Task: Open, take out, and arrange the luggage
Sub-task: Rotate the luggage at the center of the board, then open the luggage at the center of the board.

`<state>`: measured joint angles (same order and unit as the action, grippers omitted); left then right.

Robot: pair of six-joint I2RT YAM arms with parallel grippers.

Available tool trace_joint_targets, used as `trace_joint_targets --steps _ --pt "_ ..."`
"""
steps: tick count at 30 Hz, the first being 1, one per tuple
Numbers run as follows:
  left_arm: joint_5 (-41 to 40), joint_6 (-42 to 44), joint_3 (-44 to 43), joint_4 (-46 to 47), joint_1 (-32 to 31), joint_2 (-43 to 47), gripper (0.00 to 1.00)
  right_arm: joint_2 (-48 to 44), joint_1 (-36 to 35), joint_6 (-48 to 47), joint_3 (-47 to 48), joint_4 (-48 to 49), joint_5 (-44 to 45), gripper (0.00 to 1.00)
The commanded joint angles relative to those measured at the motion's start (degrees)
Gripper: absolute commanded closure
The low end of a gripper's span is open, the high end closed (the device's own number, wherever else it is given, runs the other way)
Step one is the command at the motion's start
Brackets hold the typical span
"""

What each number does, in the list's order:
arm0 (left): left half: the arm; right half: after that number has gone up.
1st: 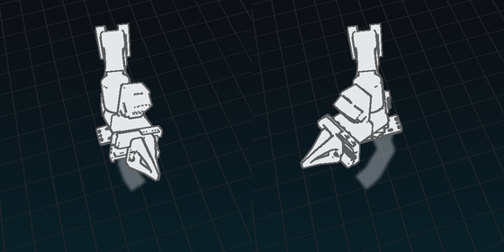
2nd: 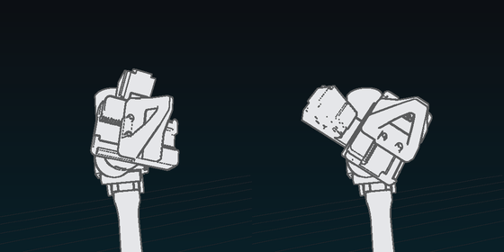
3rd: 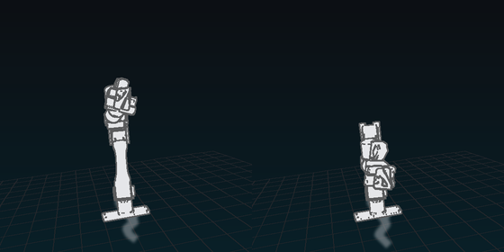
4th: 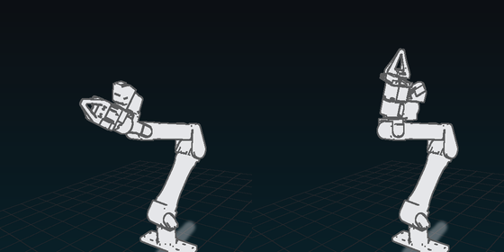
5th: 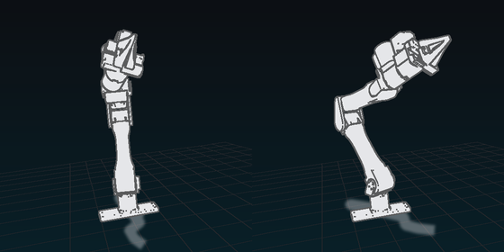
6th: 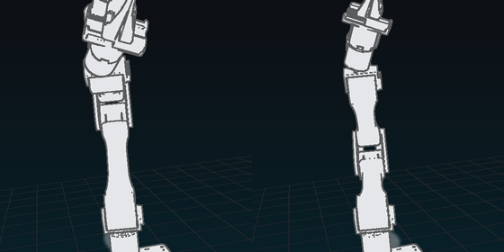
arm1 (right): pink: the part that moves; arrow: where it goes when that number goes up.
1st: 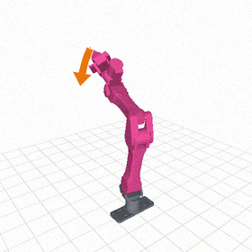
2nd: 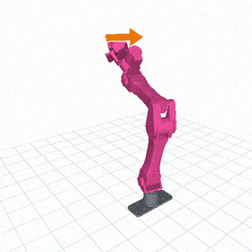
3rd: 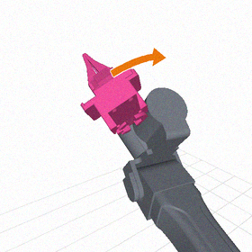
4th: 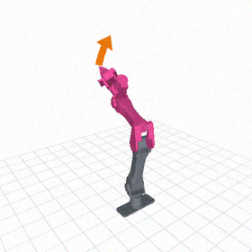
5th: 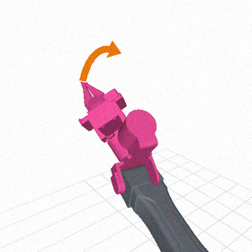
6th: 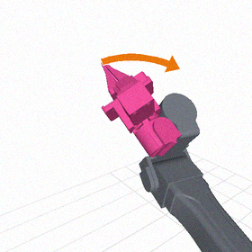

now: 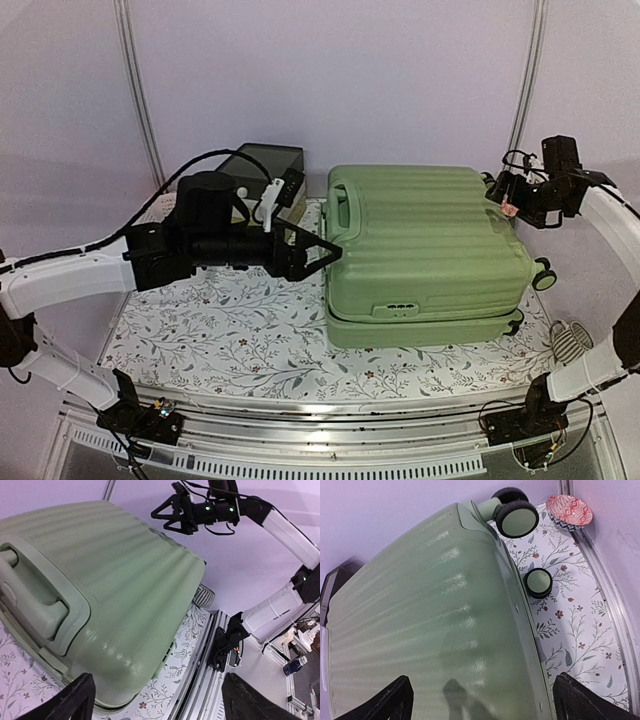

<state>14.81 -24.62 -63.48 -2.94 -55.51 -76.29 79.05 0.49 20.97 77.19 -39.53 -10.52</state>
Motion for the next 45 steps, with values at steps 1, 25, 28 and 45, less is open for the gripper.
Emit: trace_joint_targets --steps 1,25,28,45 --pt "-4.66 1.38 1.40 -1.71 -0.74 2.04 0.10 -8.89 -0.13 -1.16 -2.49 -3.35 3.42 0.01" --pt "-18.34 7.87 14.84 11.14 -10.10 0.14 0.02 -35.32 -0.13 -1.35 -19.63 -12.26 7.36 0.01" --pt "-18.84 7.54 15.34 12.02 -10.15 -1.15 0.02 -37.03 -0.14 -0.32 -19.64 -13.56 8.50 0.01" --pt "-19.87 7.02 16.16 13.53 -10.09 -2.43 0.02 -41.65 -0.14 16.65 -18.62 -22.42 5.12 0.01"
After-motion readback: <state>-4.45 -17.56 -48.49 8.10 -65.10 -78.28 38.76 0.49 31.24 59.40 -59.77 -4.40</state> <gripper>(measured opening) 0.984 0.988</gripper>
